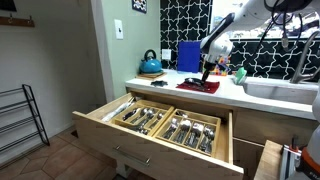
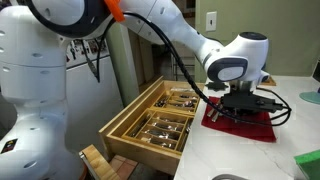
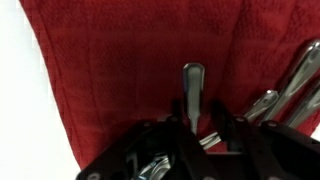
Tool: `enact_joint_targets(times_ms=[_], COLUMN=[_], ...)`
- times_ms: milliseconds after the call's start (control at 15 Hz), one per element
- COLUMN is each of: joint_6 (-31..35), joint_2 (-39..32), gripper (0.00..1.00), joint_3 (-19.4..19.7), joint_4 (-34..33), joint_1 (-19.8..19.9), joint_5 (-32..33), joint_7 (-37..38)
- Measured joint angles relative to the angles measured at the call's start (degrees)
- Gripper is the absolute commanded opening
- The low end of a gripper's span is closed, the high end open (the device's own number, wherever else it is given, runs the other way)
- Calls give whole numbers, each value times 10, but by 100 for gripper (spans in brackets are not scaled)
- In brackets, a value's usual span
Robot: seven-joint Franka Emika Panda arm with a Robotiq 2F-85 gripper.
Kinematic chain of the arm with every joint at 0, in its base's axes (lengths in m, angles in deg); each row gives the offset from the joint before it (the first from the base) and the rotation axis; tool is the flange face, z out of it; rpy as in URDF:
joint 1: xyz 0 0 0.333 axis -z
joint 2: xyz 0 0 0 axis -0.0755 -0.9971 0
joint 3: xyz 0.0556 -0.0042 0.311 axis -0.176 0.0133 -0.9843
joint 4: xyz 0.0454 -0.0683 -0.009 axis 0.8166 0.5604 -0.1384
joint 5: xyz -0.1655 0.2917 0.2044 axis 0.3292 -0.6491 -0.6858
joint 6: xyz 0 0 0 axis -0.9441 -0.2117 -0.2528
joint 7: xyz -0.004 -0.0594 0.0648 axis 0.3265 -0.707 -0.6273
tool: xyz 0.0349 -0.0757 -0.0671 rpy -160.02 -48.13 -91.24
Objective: Put the spoon in the drawer
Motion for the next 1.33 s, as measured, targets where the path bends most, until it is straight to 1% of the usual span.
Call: enact_joint_targets(times_ms=[133, 200, 267, 333, 400, 1067, 1333], joint_6=[0, 0, 0, 0, 0, 0, -1], joint_2=[-1, -1, -1, -1, -1, 19, 50], gripper=[0, 0, 4, 3, 0, 1, 1], joint_3=[0, 0, 0, 0, 0, 1, 4], joint_4=[-3, -5, -6, -7, -9, -12, -2], joint_1=[0, 0, 0, 1, 1, 3, 2], joint_5=[0, 0, 0, 0, 0, 1, 11], joint_7=[0, 0, 0, 0, -1, -16, -10])
